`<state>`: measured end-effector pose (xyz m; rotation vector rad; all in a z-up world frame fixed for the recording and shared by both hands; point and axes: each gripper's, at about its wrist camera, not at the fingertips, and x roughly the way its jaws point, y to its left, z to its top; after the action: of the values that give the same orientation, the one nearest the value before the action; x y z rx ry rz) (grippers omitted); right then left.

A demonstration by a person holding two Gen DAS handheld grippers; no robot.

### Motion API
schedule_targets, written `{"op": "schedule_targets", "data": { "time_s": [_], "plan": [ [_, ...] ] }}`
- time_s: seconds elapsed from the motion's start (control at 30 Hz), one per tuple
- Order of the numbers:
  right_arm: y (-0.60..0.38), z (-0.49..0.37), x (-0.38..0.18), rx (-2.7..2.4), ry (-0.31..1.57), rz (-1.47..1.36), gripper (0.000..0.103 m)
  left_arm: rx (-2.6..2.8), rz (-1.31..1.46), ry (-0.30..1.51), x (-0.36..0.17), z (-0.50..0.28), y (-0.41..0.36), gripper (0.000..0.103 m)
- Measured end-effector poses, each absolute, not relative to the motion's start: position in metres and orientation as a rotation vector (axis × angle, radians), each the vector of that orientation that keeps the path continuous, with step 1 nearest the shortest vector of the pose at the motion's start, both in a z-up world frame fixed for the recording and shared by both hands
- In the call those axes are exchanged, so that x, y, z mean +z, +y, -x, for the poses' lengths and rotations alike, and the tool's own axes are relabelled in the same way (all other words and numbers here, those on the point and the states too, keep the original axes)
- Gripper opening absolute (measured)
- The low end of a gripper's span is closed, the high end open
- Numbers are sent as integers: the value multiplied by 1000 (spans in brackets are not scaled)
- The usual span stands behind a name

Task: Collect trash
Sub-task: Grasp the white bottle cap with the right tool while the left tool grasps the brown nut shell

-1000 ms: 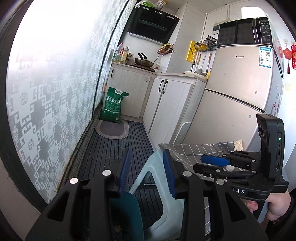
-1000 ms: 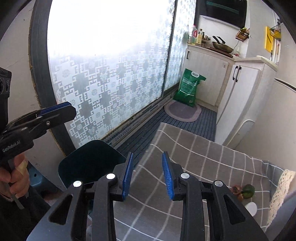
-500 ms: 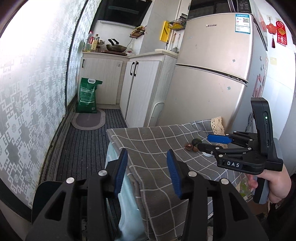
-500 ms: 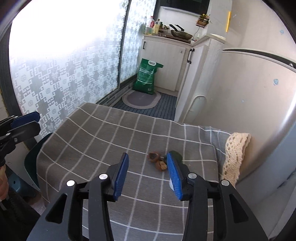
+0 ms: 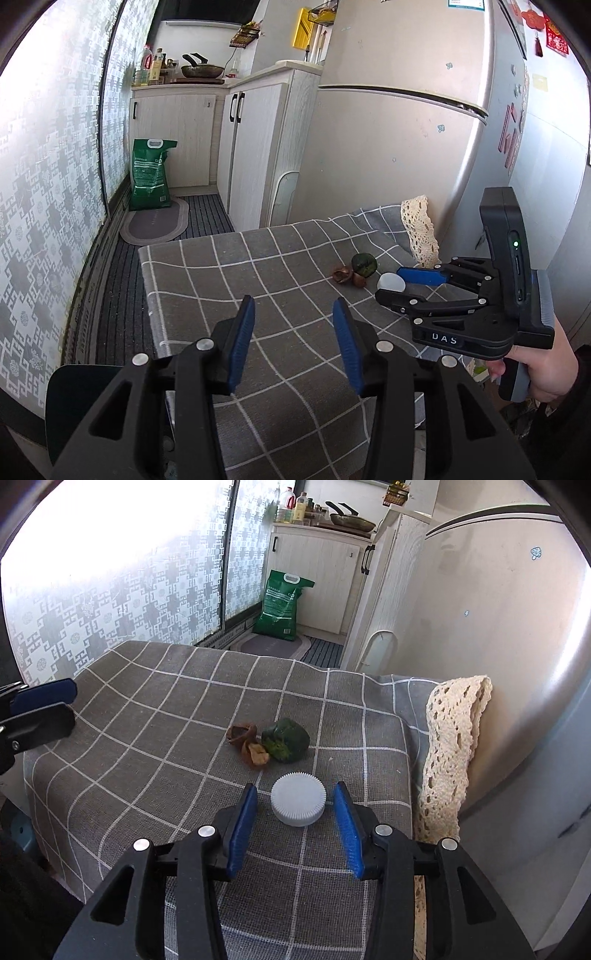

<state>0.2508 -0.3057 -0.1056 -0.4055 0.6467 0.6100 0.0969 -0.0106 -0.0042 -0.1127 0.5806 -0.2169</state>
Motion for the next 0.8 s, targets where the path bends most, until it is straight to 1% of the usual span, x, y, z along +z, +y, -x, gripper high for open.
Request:
{"op": "schedule_targets", "data": {
  "time_s": [0.03,0.17,0.37,0.53,0.57,0.6,0.8],
  "plan": [
    [-306,-251,-105,620,647,402,30,-222,102,590,-5,-100,-16,46],
    [-317,-246,-100,645,620,379,30,-241,60,634,-11,-115,-38,42],
    [-344,-225,-83,695,571,322,30,-243,14,687,-19,-131,-65,40],
    [-367,-211,-75,730,534,295,30,-194,-28,718,-24,-144,-81,33],
    [-372,-209,-75,737,533,288,30,-180,-29,729,-25,-147,-83,30],
    [-377,-207,-75,743,528,280,30,-172,-27,738,-27,-150,-83,29],
    [-399,-201,-77,750,528,248,30,-125,-34,773,-33,-166,-86,29]
  ]
}}
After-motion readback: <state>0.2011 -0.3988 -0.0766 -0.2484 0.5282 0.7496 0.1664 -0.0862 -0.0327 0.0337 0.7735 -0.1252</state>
